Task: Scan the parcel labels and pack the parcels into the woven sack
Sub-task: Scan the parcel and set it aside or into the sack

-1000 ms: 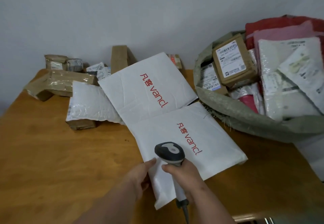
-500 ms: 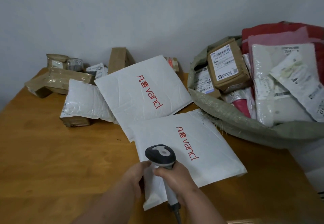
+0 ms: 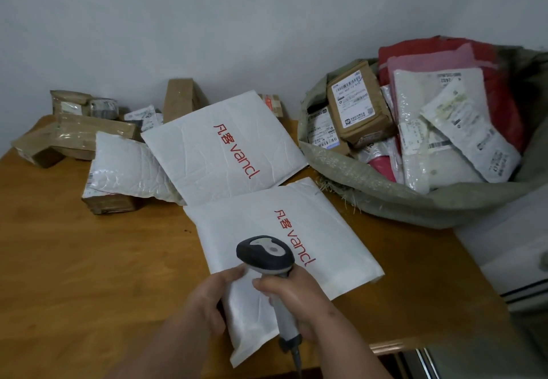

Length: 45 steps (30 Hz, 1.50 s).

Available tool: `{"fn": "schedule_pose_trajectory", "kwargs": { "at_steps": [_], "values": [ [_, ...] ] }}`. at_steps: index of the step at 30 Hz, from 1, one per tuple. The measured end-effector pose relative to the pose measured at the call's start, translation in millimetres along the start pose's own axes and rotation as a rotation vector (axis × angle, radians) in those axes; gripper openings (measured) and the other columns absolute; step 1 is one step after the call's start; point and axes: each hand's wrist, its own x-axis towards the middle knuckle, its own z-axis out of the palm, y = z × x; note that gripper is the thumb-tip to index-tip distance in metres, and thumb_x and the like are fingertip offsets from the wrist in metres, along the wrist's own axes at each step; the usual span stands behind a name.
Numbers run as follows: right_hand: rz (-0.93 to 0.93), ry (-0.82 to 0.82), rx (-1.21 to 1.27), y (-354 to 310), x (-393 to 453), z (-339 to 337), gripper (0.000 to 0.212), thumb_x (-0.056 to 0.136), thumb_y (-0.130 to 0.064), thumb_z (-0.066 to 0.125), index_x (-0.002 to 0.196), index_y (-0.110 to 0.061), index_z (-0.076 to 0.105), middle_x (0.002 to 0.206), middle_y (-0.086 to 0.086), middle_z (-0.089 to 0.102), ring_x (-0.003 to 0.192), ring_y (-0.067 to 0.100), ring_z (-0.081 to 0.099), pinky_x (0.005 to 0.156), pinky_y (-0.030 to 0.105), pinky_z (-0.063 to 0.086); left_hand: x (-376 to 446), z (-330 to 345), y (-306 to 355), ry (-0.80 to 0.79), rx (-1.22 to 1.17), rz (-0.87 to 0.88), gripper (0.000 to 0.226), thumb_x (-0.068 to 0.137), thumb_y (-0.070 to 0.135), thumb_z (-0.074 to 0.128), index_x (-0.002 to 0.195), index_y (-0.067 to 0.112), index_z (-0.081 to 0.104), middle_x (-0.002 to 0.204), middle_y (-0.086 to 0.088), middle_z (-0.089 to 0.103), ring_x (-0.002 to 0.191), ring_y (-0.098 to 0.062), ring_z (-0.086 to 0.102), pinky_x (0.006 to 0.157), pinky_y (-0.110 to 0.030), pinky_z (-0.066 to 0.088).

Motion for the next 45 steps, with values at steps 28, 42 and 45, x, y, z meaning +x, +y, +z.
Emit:
{"fn": "schedule_pose_trajectory", "kwargs": {
  "at_steps": [28,42,45],
  "values": [
    [-0.09,0.541,0.535,10,-69,66,0.027,0.083,-0.029,0.08,0.099,-0.016,0.063,0.091,0.011,0.069,0.086,0.031,0.067,0.087,0.049,0.058,-76,-129,-48,0.358,1.478,0.806,0.071,0.097,0.018,0.049,0.152,0.045,0.013,0.161,0.011,0.014,0.144,-0.019,0.022,0.115,-0.039,0.025],
    [-0.088,0.289,0.339,-13,-28,77,0.023,0.083,-0.029,0.08,0.093,-0.01,0.072,0.066,0.002,0.073,0.07,0.022,0.076,0.058,0.03,0.056,-32,-131,-33,0.4,1.092,0.602,0.046,0.101,0.024,0.05,0.147,0.027,0.045,0.137,0.004,0.045,0.116,-0.013,0.053,0.102,-0.022,0.044],
    [-0.069,0.162,0.394,-33,-17,82,0.03,0.083,-0.029,0.08,0.095,-0.004,0.071,0.066,0.007,0.072,0.071,0.028,0.077,0.056,0.029,0.056,-26,-134,-16,0.552,1.025,0.586,0.045,0.097,0.026,0.054,0.142,0.029,0.052,0.129,0.0,0.049,0.11,-0.019,0.056,0.095,-0.032,0.052]
  ]
}}
